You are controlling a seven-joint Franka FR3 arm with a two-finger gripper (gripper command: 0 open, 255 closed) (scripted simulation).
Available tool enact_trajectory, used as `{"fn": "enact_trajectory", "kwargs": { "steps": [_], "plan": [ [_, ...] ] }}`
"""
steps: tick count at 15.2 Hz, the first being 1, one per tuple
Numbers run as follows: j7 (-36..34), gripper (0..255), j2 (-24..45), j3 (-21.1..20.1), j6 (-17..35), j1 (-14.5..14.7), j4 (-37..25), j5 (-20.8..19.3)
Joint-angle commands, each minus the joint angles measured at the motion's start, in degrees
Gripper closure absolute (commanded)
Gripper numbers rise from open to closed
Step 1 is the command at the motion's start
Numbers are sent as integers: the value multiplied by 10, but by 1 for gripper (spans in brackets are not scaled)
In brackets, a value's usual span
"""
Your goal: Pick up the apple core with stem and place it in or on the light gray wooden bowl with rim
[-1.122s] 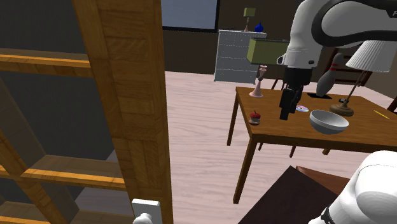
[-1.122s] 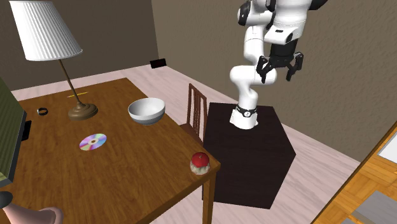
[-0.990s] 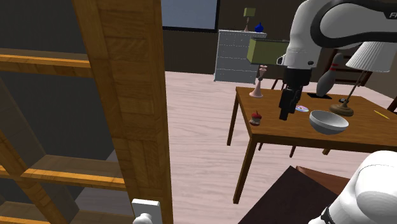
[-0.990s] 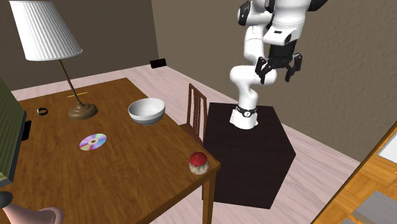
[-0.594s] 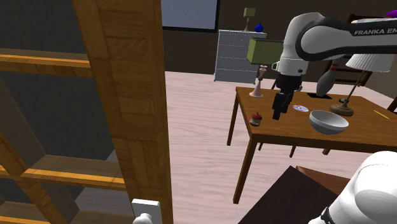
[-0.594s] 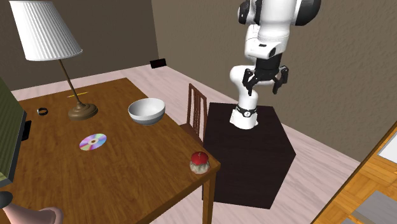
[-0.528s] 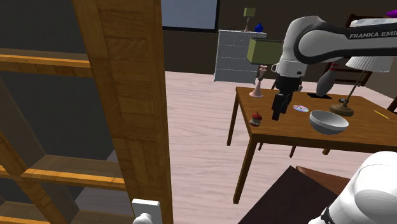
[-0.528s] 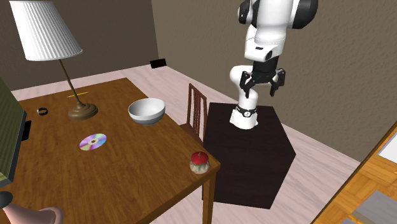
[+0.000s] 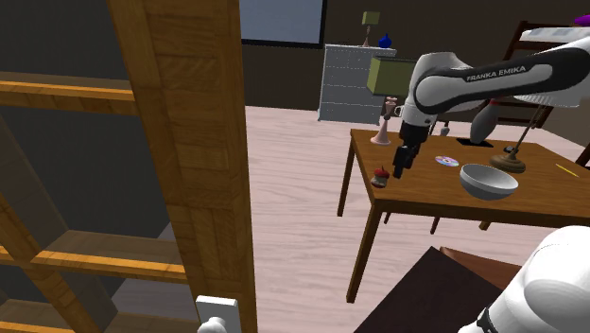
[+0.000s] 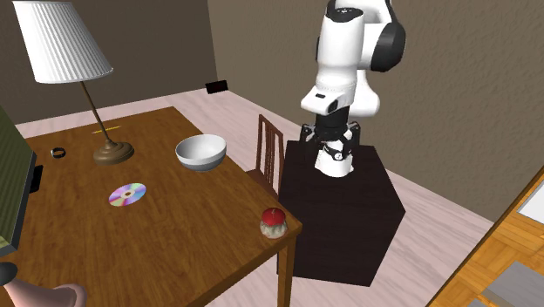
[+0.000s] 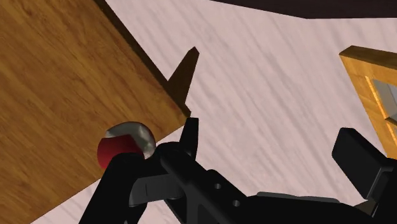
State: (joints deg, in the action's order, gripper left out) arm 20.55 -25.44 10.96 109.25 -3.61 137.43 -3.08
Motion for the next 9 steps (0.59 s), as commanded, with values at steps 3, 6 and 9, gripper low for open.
{"fn": "enact_trajectory", "kwargs": {
  "steps": [3,6,9],
  "plan": [
    [38,0,64,27,60,-7,-22,-4],
    [70,0,118,47,103,-11,-47,1],
    [104,0,175,66,141,-15,-78,15]
  ]
}}
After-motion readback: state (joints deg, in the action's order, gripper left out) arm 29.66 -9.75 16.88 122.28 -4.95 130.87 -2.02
